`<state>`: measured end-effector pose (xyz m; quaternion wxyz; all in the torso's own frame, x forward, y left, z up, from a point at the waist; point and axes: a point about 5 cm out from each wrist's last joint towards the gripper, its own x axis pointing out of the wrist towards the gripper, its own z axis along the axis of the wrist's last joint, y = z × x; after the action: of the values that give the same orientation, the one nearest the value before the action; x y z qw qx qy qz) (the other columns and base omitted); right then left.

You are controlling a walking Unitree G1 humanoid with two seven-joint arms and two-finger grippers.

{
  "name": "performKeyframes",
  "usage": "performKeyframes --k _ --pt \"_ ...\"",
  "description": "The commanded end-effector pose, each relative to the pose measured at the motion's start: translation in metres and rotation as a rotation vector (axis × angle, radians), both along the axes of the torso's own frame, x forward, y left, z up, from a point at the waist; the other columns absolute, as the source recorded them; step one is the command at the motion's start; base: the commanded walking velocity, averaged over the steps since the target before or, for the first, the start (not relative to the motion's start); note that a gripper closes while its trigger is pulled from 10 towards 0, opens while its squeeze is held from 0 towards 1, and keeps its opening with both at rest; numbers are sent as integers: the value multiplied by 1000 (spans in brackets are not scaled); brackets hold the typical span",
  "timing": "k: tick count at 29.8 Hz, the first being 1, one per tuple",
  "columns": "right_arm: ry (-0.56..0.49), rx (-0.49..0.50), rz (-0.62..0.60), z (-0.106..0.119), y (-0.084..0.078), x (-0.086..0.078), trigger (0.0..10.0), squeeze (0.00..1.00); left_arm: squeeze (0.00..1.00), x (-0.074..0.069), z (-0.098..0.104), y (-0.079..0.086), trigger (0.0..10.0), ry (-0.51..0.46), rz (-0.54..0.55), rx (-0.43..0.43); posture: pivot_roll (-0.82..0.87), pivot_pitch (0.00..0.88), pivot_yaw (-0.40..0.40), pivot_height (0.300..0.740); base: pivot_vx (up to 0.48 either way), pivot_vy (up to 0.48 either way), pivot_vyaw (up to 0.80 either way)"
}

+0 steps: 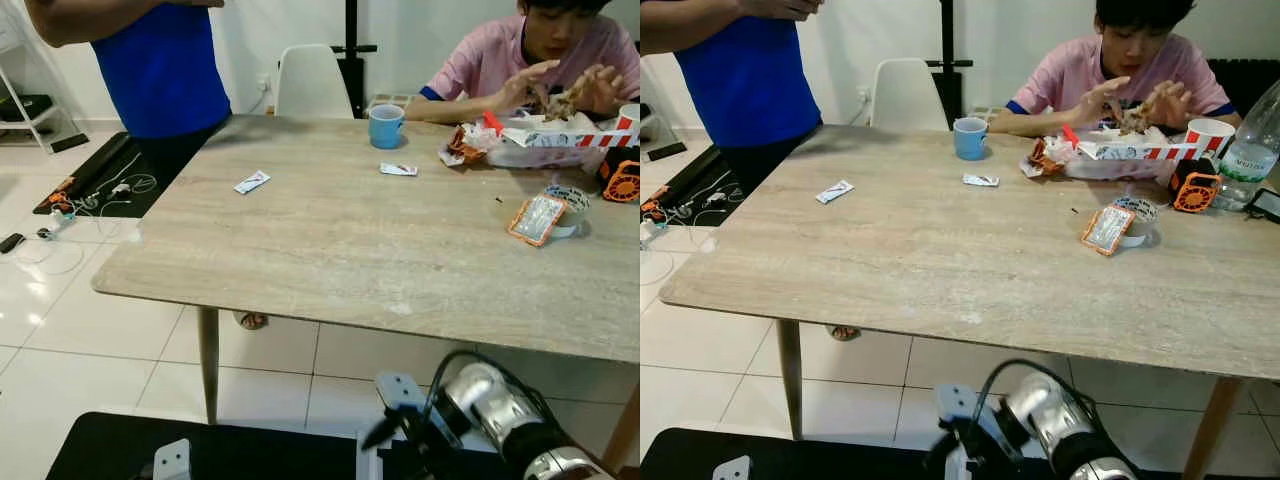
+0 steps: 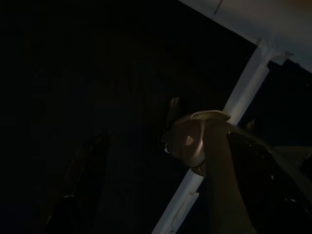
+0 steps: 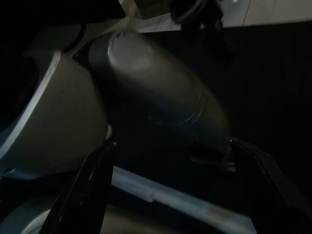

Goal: Restocking fridge

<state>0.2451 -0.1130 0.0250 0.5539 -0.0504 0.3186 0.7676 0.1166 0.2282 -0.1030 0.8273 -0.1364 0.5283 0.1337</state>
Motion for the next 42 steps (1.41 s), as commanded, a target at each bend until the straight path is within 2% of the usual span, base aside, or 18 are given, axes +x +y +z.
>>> performKeyframes --k 1,3,7,12,17,19,21,23,24,25,27,28,30,33,36,42 --pt "-26 111 -16 18 12 8 10000 0 0 -4 -2 -4 10000 18 -18 -12 8 0 36 740 0 0 0" --pt "-31 185 -29 31 18 12 10000 0 0 -5 -2 -5 10000 19 -19 -16 10 0 35 740 0 0 0" --pt "-37 218 -24 39 21 13 10000 0 0 -6 -3 -6 10000 19 -16 -21 12 0 31 740 0 0 0" --pt "-19 141 -24 25 17 10 10000 0 0 -6 -3 -8 10000 17 -6 -35 17 0 25 740 0 0 0" --pt "-36 101 -30 22 20 11 10000 0 0 -8 -4 -8 10000 23 12 -34 13 0 24 740 0 0 0" --pt "-35 69 -18 24 23 12 10000 0 0 -7 -3 -6 10000 27 -18 -29 0 0 39 740 0 0 0" --pt "-108 -90 -33 12 19 15 10000 0 0 -5 -2 -3 10000 14 4 -24 4 0 38 740 0 0 0" --pt "-109 -222 -21 -6 8 8 10000 0 0 -6 -2 -3 10000 15 -1 -29 6 0 39 740 0 0 0" --pt "-103 -263 -9 -12 3 4 10000 0 0 -6 -2 -3 10000 17 -13 -30 6 0 39 740 0 0 0" --pt "-103 -263 -9 -12 3 4 10000 0 0 -6 -2 -3 10000 17 -13 -30 6 0 39 740 0 0 0" --pt "-59 -351 -10 -25 -14 -6 10000 0 0 -6 -2 -1 10000 12 12 -27 15 0 32 740 0 0 0" --pt "-39 -365 -34 -28 -20 -8 10000 0 0 -7 -2 0 10000 9 27 -31 12 0 35 740 0 0 0" --pt "-9 -359 -61 -30 -27 -10 10000 0 0 -7 -2 1 10000 14 2 -32 12 0 35 740 0 0 0" --pt "-25 -330 -71 -24 -28 -5 10000 0 0 -8 -1 4 10000 16 1 -13 -4 0 47 740 0 0 0" --pt "-18 -226 -117 -16 -18 1 10000 0 0 -9 -1 7 10000 9 45 -6 0 0 42 740 0 0 0" --pt "-36 -119 -116 -3 -3 9 10000 0 0 -10 -1 9 10000 27 23 8 -1 0 42 740 -102 0 0"
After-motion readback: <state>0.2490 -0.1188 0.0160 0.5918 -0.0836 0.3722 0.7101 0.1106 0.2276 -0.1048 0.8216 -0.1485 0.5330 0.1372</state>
